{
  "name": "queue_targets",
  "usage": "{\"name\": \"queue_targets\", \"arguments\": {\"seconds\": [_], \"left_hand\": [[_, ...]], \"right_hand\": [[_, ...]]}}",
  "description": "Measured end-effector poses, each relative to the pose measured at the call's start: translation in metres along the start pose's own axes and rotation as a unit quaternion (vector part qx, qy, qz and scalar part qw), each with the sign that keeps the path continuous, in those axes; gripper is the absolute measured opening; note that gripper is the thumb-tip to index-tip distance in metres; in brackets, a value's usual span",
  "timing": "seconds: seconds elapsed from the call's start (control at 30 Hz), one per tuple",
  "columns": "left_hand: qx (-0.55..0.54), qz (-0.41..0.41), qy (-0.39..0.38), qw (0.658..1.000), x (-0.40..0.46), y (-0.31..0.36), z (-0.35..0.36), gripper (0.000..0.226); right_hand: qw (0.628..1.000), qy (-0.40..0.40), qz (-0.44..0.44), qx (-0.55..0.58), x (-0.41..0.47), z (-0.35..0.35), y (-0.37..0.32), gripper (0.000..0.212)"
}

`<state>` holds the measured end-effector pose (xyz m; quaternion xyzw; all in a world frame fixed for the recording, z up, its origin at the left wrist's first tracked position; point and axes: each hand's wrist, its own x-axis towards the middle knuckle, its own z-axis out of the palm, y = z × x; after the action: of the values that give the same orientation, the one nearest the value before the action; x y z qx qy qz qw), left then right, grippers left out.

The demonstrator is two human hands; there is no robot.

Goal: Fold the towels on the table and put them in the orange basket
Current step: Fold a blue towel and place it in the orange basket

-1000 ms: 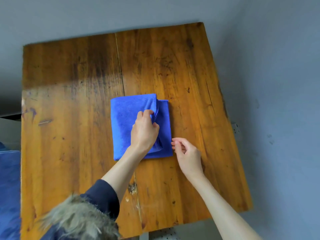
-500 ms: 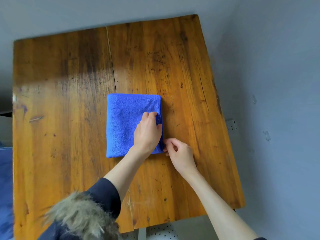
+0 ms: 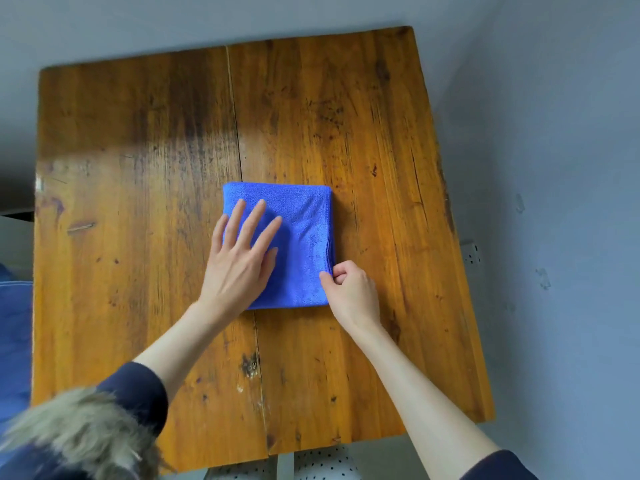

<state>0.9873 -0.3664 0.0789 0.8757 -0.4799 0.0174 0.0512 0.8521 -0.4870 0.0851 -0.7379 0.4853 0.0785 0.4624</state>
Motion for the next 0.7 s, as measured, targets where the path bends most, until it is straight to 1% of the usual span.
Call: {"name": "queue_targets", "arguments": {"seconds": [0.1, 0.2, 0.23, 0.27, 0.3, 0.33, 0.37, 0.4, 0.43, 0.5, 0.6, 0.7], "left_hand": [[0.009, 0.013, -0.055, 0.998, 0.005, -0.011, 0.01, 0.051], [0.021, 0.018, -0.086, 0.996, 0.006, -0.011, 0.02, 0.055], [0.021, 0.013, -0.09, 0.996, 0.006, -0.01, 0.022, 0.056], [0.021, 0.009, -0.092, 0.995, 0.006, -0.01, 0.023, 0.056], [0.021, 0.006, -0.094, 0.995, 0.006, -0.009, 0.023, 0.057], [0.018, 0.005, -0.096, 0.995, 0.007, -0.008, 0.023, 0.057], [0.014, 0.004, -0.095, 0.995, 0.008, -0.008, 0.023, 0.057], [0.007, 0.003, -0.091, 0.996, 0.008, -0.008, 0.022, 0.056], [0.0, 0.003, -0.084, 0.996, 0.009, -0.007, 0.022, 0.054], [-0.011, -0.001, -0.061, 0.998, 0.01, -0.007, 0.022, 0.051], [-0.025, -0.009, -0.023, 0.999, 0.014, -0.009, 0.023, 0.047], [-0.047, -0.007, -0.026, 0.999, 0.016, -0.017, 0.028, 0.054]], "right_hand": [[0.999, 0.017, 0.028, -0.021, 0.001, 0.002, -0.002, 0.015], [0.998, 0.028, 0.051, -0.037, 0.001, 0.003, -0.003, 0.011], [0.997, 0.04, 0.053, -0.041, 0.0, 0.005, -0.005, 0.01], [0.995, 0.07, 0.04, -0.053, -0.002, 0.006, -0.006, 0.011], [0.99, 0.119, 0.002, -0.072, -0.003, 0.008, -0.007, 0.015], [0.979, 0.168, -0.059, -0.096, -0.005, 0.011, -0.009, 0.023], [0.963, 0.199, -0.131, -0.126, -0.004, 0.015, -0.012, 0.029], [0.943, 0.211, -0.199, -0.16, -0.001, 0.019, -0.015, 0.035], [0.925, 0.205, -0.252, -0.196, 0.005, 0.023, -0.018, 0.04], [0.905, 0.163, -0.301, -0.254, 0.023, 0.029, -0.023, 0.048], [0.901, 0.113, -0.314, -0.278, 0.051, 0.028, -0.02, 0.052], [0.902, 0.097, -0.329, -0.26, 0.062, 0.026, -0.012, 0.053]]}}
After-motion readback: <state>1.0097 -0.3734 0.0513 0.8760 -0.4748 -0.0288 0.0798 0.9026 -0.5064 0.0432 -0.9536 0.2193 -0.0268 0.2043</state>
